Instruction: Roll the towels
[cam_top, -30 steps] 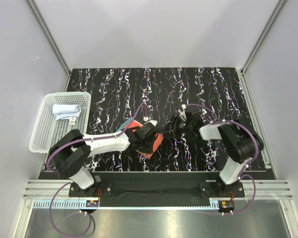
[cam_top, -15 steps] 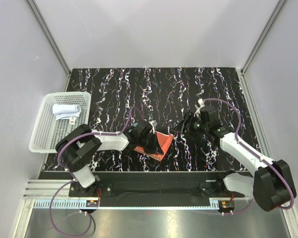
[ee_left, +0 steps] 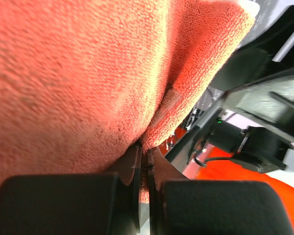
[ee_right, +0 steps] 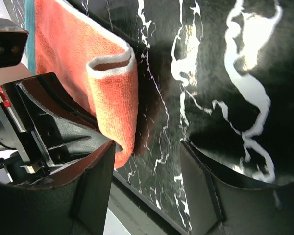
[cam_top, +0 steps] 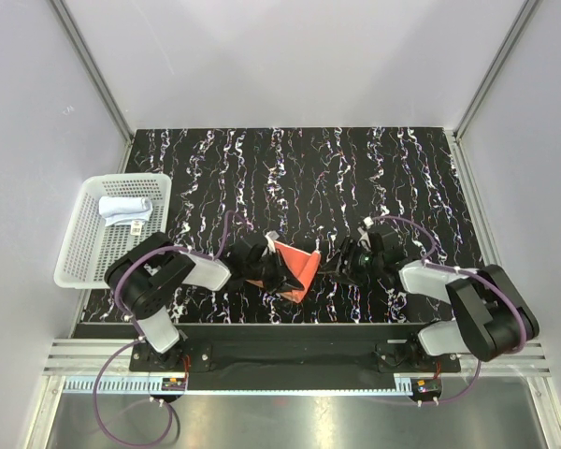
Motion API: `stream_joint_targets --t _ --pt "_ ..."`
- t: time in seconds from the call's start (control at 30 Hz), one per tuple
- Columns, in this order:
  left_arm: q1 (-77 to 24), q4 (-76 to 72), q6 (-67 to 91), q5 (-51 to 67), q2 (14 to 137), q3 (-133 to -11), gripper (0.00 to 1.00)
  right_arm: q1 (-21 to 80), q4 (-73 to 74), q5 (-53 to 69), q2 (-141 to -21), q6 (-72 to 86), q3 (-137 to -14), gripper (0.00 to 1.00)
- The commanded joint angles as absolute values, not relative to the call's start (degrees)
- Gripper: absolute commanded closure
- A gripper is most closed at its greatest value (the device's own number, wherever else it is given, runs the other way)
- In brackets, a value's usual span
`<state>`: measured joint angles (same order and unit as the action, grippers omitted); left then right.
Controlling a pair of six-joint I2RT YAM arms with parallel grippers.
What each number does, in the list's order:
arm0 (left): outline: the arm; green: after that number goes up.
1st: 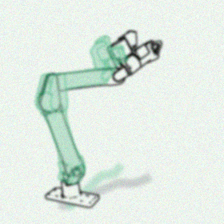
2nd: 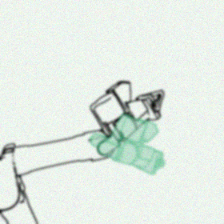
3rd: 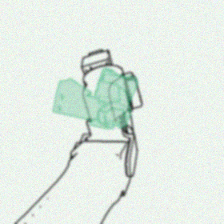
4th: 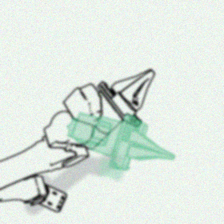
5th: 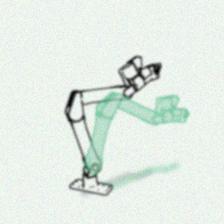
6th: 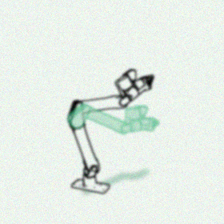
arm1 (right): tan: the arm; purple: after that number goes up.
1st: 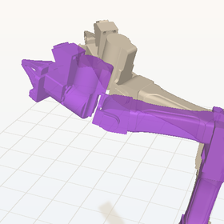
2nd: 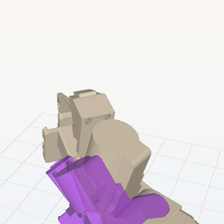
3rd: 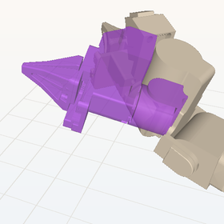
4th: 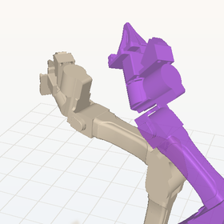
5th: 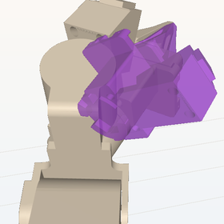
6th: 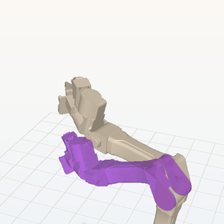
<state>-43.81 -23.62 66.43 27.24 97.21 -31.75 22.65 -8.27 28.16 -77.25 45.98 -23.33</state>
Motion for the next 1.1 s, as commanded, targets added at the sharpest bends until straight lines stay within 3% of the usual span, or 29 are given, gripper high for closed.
stream_joint_targets --t 0.0,0.3,0.6,0.67,0.73,0.83,0.93,1.07 --pt "-42.72 -29.01 68.30 29.53 99.23 -30.23 1.00 24.43 -19.06 29.97 -80.32 47.90 -23.38 0.38" --pt "-41.57 -28.56 67.50 30.14 98.79 -30.06 1.00 29.44 -26.27 28.21 -92.63 50.18 -26.80 0.45" --pt "-41.22 -26.99 64.69 30.59 96.78 -30.58 1.00 30.06 -26.12 27.86 -95.71 50.45 -28.56 0.76" --pt "-41.48 -20.33 60.92 28.40 95.28 -32.69 0.93 30.06 -22.96 27.08 -94.49 49.84 -30.14 0.80" --pt "-42.10 -10.27 55.39 23.59 91.86 -34.97 0.74 30.15 -15.41 25.85 -92.13 47.73 -32.59 0.84" --pt "-44.47 3.02 48.18 15.24 87.81 -40.59 0.56 30.06 -3.02 23.56 -89.05 43.34 -37.33 0.87" --pt "-47.54 13.05 43.17 7.34 85.08 -47.00 0.49 30.06 11.13 19.88 -87.63 38.68 -43.21 0.89" --pt "-55.60 23.89 37.80 -7.88 82.97 -56.49 0.47 30.15 25.36 17.06 -87.19 35.51 -49.21 0.90"
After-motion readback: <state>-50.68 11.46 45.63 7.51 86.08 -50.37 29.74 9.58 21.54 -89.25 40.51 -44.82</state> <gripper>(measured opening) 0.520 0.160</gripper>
